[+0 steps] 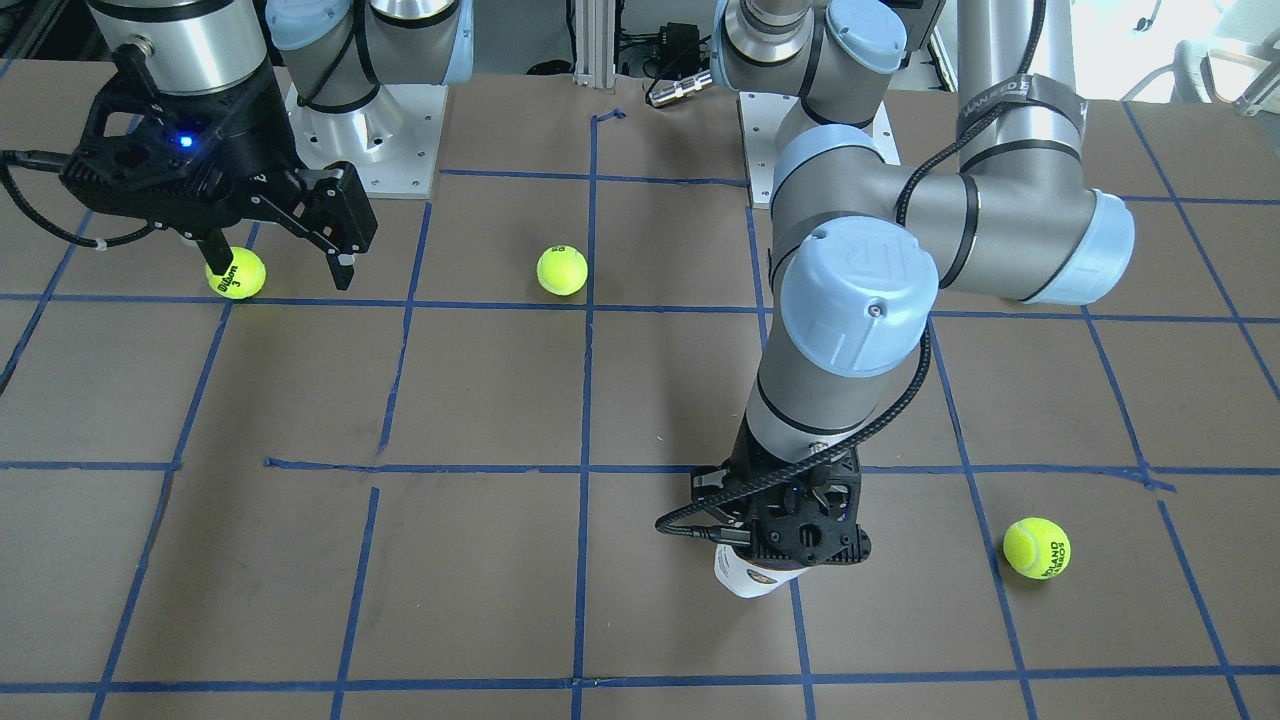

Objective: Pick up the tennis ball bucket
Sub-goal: 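Lift the can with the left gripper and tilt it upright, then set the upright can down on the table and open the left gripper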

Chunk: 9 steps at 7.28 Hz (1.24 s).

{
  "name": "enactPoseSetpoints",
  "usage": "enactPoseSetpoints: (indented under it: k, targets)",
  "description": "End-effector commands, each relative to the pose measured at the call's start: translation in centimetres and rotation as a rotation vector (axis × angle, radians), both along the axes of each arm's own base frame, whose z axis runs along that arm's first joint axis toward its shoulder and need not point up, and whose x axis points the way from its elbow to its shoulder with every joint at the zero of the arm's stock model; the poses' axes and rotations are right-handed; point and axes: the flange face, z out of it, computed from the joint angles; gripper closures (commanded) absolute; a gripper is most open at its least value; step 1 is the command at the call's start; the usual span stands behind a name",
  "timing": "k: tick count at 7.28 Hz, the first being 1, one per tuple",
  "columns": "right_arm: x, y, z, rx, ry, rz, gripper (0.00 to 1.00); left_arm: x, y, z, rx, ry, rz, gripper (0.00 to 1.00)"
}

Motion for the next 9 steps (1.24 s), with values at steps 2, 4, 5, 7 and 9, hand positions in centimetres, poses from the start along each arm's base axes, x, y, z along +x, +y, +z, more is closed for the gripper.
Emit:
enactPoseSetpoints:
  k: [2, 4, 5, 7, 9]
  targets:
    - [0.0, 0.0, -0.1, 0.001, 0.001, 0.000, 0.00, -1.8, 0.2, -1.8, 0.017, -0.003, -0.019, 1.00]
    - [0.0, 0.0, -0.1, 0.003, 0.001, 0.000, 0.00, -2.4, 0.3, -2.3, 0.024, -0.005, -0.027, 1.00]
    - [0.0, 0.0, -0.2, 0.004, 0.002, 0.000, 0.00, -2.6, 0.4, -2.2, 0.023, -0.003, -0.024, 0.53]
    - [0.0, 0.1, -0.2, 0.006, 0.002, 0.000, 0.00, -3.0, 0.7, -1.8, 0.017, -0.009, -0.007, 0.00]
    - [0.0, 0.1, -0.2, 0.006, 0.000, 0.000, 0.00, -3.0, 1.5, 1.0, -0.012, 0.005, -0.013, 0.00]
